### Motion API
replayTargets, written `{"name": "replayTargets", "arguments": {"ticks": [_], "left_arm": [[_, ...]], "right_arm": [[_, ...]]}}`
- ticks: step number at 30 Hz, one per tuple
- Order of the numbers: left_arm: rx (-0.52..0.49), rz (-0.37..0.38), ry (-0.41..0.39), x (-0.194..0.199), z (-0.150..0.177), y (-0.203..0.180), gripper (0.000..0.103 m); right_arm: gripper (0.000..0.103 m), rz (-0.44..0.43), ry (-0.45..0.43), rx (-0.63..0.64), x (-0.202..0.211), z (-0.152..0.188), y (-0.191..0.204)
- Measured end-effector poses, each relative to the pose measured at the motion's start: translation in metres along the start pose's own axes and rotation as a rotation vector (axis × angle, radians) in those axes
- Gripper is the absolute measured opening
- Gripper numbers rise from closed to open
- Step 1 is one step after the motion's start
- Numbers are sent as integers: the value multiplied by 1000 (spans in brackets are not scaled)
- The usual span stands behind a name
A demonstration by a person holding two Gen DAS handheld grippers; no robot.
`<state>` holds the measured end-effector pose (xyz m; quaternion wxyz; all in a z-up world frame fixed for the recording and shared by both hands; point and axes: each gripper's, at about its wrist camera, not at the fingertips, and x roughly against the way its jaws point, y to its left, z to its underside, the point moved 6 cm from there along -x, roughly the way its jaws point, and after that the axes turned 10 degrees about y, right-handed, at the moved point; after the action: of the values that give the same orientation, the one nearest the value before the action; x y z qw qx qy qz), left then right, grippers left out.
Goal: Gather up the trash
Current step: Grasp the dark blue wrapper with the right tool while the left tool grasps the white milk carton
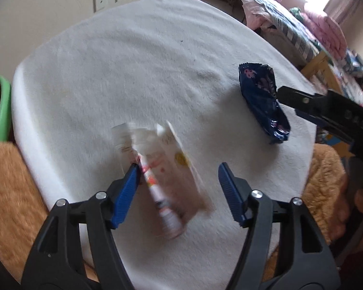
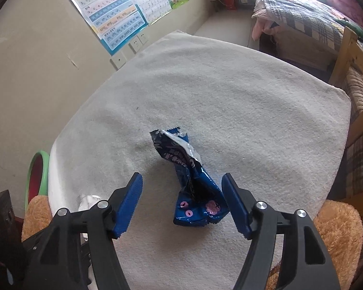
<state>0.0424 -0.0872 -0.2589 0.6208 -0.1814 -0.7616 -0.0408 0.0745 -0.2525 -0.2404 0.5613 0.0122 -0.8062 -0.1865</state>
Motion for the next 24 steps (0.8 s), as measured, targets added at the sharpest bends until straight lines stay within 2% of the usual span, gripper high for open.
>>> {"name": "replayTargets", "arguments": {"ticks": [5,7,9,10,16,19,21,24], "left_arm": [[-1,-21,-18,-2,-8,4,61],[11,-25,-22,-1,-9,9,52],[23,-22,-29,3,-9,16,33],[26,-13,-29,5,-9,20,33],[88,-8,-62,20,-15,30,34],[124,7,-75,28,-15,34,52],[125,11,-93,35,-11,33,55],[103,-5,-77,29,-7,28,59]], "right_arm": [[66,-11,0,-17,0,0,-5],[66,-13,-1,-18,1,0,-6],[66,-14,0,-22,0,0,-7],[66,-16,1,-26,-1,1,-8],[66,-20,3,-37,0,2,-9],[66,-25,-5,-43,3,2,-10],[66,-28,-5,-46,2,3,-10],[66,-28,10,-44,-2,5,-10]]}}
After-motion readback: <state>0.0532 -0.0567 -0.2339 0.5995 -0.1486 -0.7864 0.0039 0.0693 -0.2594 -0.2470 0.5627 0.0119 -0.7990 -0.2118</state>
